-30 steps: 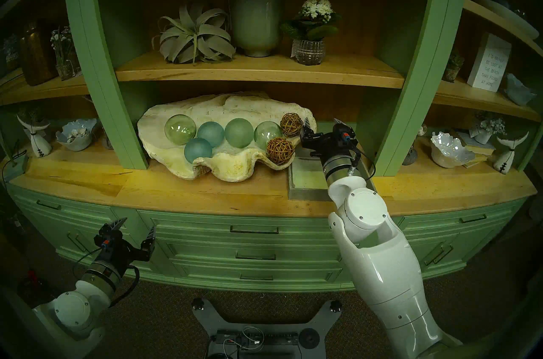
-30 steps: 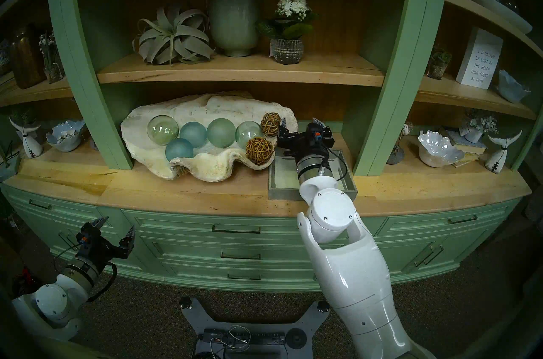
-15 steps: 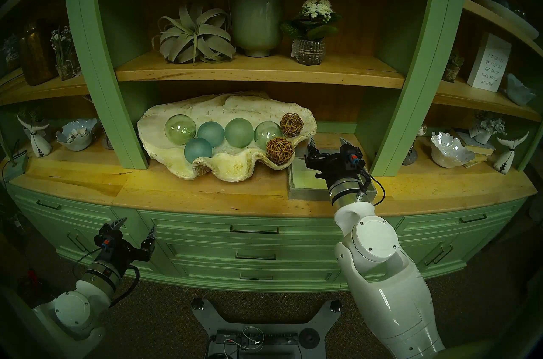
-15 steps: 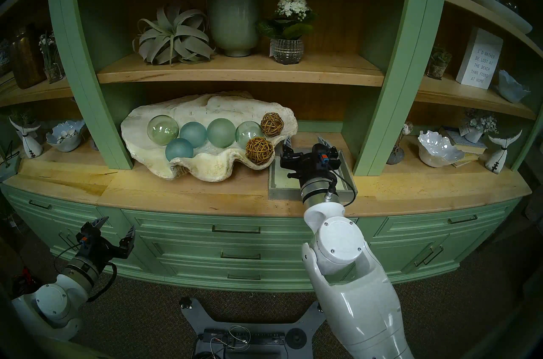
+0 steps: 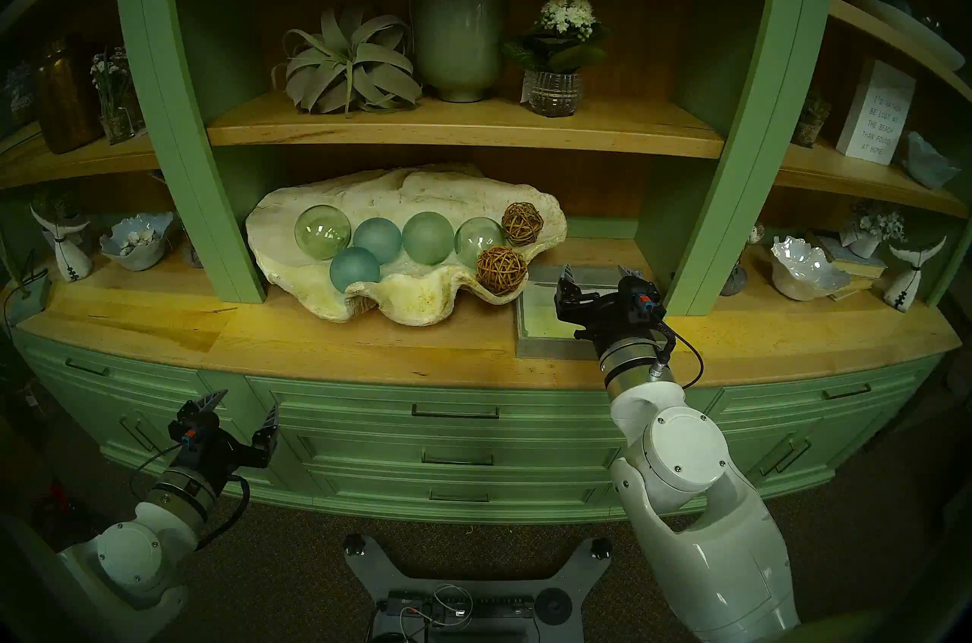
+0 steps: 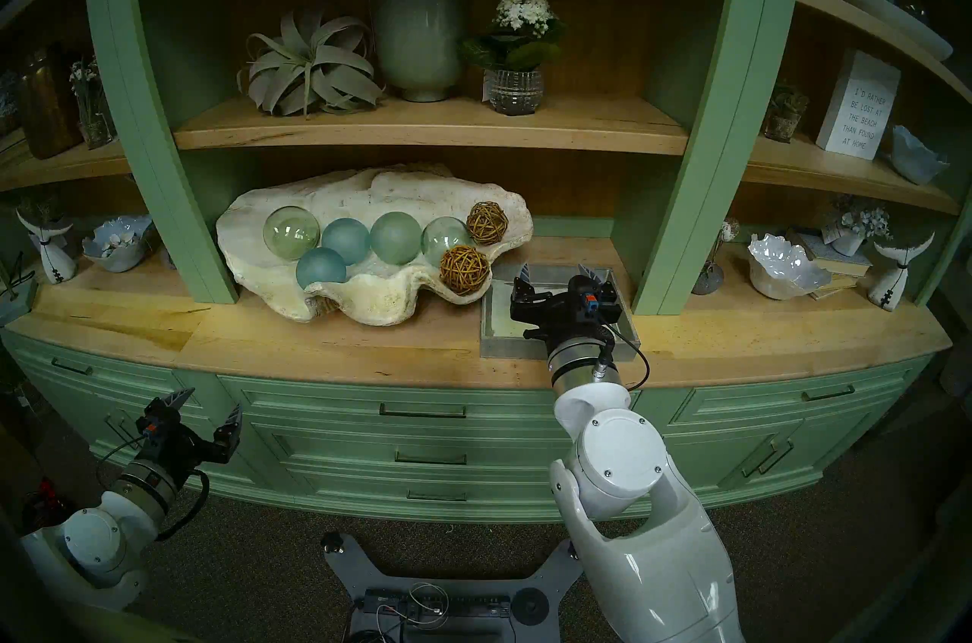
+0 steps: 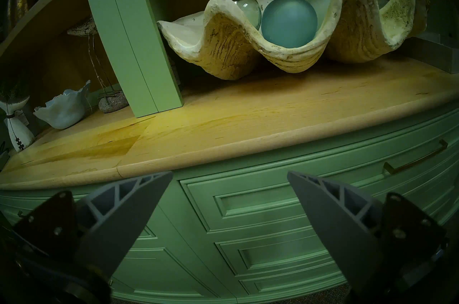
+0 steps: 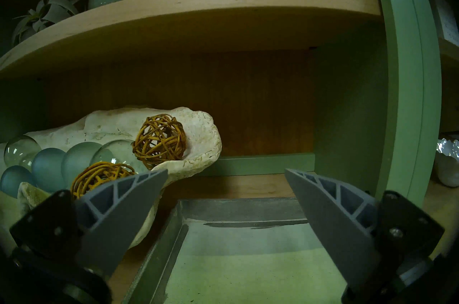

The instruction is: Put wooden balls into bowl

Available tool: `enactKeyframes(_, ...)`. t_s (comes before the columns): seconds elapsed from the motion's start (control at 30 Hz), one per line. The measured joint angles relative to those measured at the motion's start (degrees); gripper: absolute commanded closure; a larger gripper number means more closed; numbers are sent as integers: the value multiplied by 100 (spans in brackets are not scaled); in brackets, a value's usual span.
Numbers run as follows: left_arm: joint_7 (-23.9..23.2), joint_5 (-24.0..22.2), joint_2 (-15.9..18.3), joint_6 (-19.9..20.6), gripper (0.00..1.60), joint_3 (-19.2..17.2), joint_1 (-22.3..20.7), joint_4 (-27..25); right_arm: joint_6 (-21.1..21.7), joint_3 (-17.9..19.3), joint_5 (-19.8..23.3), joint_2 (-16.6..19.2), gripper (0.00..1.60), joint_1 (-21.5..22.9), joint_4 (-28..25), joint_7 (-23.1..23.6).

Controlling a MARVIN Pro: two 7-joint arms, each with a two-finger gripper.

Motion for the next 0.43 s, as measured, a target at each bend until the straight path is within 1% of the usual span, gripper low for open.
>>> enactKeyframes(0.43, 1, -1, 1, -2, 0, 0, 1, 0, -2, -5, 2, 20, 0, 0, -14, 47)
